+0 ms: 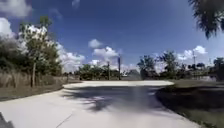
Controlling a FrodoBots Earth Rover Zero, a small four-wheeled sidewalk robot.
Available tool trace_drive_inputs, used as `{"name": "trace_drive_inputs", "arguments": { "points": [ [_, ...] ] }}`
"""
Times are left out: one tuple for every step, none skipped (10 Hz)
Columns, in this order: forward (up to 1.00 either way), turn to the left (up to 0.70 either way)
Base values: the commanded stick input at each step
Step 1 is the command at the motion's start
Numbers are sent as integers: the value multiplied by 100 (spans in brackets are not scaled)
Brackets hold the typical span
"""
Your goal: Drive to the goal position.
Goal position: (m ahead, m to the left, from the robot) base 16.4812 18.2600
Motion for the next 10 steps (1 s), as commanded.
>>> {"name": "trace_drive_inputs", "arguments": {
  "points": [
    [70, 0],
    [70, 0],
    [70, 0],
    [70, 0],
    [70, 0],
    [70, 0],
    [70, 0],
    [70, 0],
    [70, 0],
    [70, 0]
  ]
}}
